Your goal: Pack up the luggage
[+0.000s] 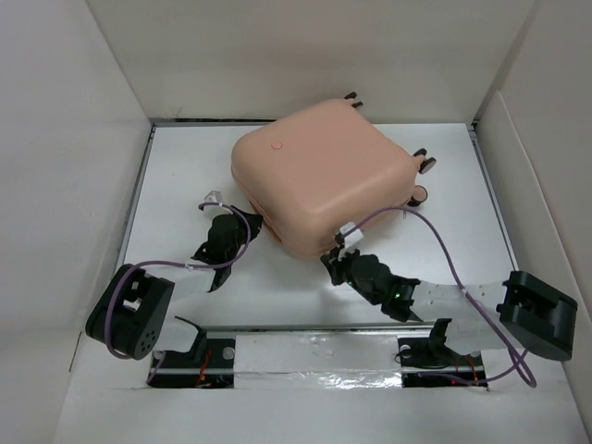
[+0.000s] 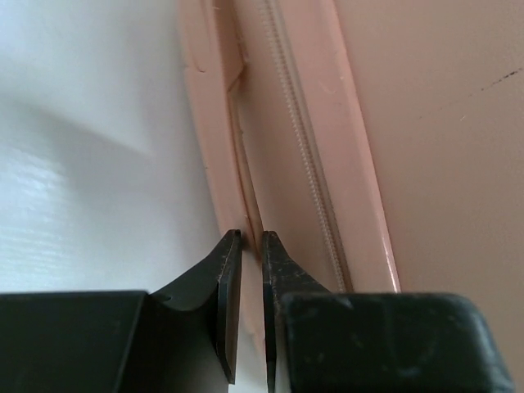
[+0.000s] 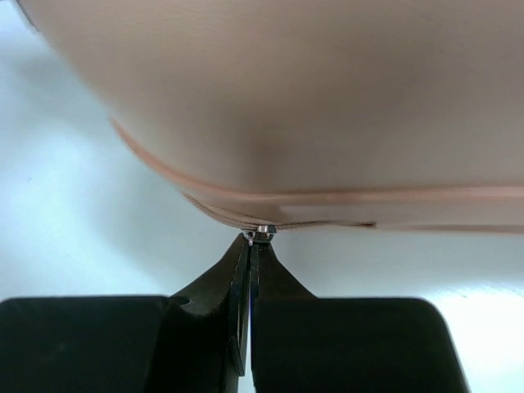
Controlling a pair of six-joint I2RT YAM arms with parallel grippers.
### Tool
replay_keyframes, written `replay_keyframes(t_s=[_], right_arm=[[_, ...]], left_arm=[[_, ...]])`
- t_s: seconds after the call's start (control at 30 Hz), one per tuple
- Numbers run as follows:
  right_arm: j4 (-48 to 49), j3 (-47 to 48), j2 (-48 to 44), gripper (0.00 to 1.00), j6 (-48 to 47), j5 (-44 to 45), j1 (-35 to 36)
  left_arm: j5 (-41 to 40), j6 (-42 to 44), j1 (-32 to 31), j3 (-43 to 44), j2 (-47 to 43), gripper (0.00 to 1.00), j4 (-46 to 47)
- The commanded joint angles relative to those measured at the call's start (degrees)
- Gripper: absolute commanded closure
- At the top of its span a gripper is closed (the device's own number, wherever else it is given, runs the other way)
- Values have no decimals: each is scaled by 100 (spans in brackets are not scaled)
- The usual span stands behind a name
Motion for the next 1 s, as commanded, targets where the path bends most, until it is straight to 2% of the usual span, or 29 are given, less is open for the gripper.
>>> replay_keyframes(t_s=[0.0,0.07,0.2,0.3,0.37,0.4,0.53,0.57,0.6,0.63,0.67,0.7,0.8,0.93,0.97], right_arm=[[-838,734,473,100,457,-424,1171],[-875,1120,677,100,624,-142,1314],[-130,1551,1151,100,546,-124,1367],[-835,2061,1337,100,291,191,1367],[-936,1914,1084,100,159,53,1105],[-762,1722,908,100,150,-70,999],[-408,475,-41,100,176,-782,410],[-478,376,-226,100,167,-809,357],[-696,314,-506,100,159,-801,357],[-829,270,-622,100,167,-784,296],[-987,244,-736,100,193,-775,295],[-1224,235,-955,100,194,-783,295],[-1331,42,-1272,100,211,-836,295],[-1384,-204,-1834,100,290,-976,76],[-1393,-240,-1914,100,308,-994,23]], left_arm=[[421,-320,-159,58,165,100,1019],[394,-347,-212,-3,191,100,1107],[403,-408,-212,-196,218,100,1283],[333,-391,-212,-328,209,100,1354],[193,-251,-212,-355,78,100,1135],[192,-216,-3,-364,51,100,1056],[534,91,262,-329,50,100,758],[587,249,262,-172,51,94,591],[631,346,263,-127,59,83,519],[701,426,263,-109,77,69,554],[815,479,263,-48,86,46,554],[851,575,263,5,129,41,563],[1255,707,263,365,393,34,387],[1335,795,263,761,954,35,211],[1317,761,263,840,1043,39,237]])
